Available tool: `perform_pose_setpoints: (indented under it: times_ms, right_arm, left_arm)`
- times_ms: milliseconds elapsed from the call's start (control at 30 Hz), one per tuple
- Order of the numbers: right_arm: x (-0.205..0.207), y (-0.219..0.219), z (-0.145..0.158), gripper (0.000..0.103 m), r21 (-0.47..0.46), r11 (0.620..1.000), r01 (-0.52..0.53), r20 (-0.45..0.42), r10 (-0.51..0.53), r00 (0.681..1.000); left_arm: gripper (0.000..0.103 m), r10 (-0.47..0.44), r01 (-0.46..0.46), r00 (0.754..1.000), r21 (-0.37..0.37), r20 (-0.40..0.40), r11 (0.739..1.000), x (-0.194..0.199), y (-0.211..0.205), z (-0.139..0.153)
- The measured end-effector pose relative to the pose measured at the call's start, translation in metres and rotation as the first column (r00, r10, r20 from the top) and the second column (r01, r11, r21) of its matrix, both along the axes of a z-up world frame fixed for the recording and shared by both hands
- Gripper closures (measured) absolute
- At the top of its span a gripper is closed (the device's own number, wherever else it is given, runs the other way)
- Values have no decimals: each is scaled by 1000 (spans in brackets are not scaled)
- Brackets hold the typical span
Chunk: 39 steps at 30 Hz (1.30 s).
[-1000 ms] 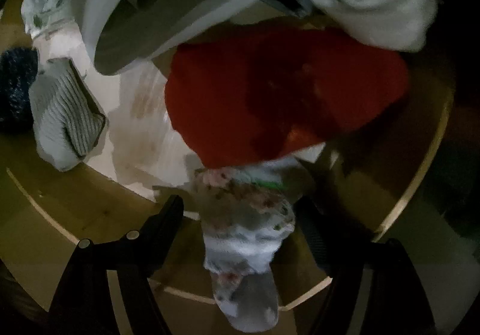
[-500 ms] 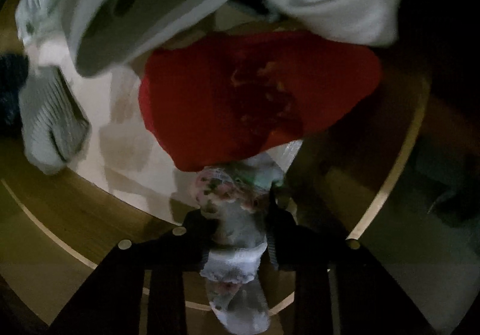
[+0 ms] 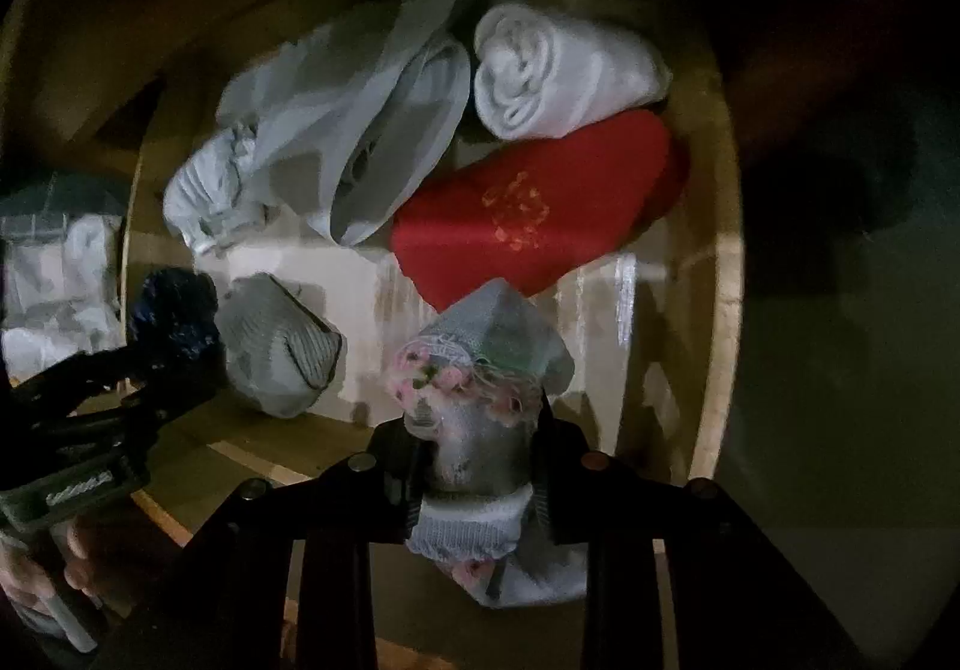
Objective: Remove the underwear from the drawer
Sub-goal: 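Grasp the grey striped knit underwear with the left tool while the right tool holds the floral one, then carry the grey striped underwear into the white shoe box with the left tool and release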
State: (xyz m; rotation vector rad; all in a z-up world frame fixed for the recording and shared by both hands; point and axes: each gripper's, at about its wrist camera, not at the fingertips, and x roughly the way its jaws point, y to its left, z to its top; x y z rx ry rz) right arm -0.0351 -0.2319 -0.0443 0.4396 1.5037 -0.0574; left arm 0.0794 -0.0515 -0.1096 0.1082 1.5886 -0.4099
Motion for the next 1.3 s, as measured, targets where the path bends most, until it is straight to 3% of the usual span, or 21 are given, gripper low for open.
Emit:
perform_pose_setpoints:
  times_ms: [133, 267, 367, 767, 933, 1033, 1300]
  right_arm:
    - [-3, 1, -22, 76, 25, 1000, -3, 17, 3, 1000]
    - [-2, -4, -18, 76, 28, 999, -20, 22, 19, 1000]
    - [6, 6, -34, 76, 39, 999, -15, 22, 14, 1000]
    - [6, 4, -33, 75, 54, 998, -12, 22, 11, 1000]
    - [7, 5, -34, 75, 47, 999, -17, 24, 16, 1000]
    - [9, 7, -34, 75, 37, 999, -23, 25, 22, 999]
    - [10, 16, -24, 75, -6, 999, -47, 80, 47, 996]
  left_arm:
    - [30, 49, -51, 994, -11, -94, 999, 9, -10, -14]
    - [29, 64, -62, 985, 18, -159, 998, 14, -22, -27]
    - [29, 70, -61, 983, 57, -172, 996, 18, -31, -36]
    - [29, 130, -89, 956, 164, -262, 983, 42, -46, -66]
    - [57, 95, -64, 971, 145, -217, 987, 43, -49, -58]
    - [66, 76, -53, 982, 133, -174, 990, 41, -49, -47]
    - [70, 43, -41, 998, 53, -47, 998, 27, -46, -7]
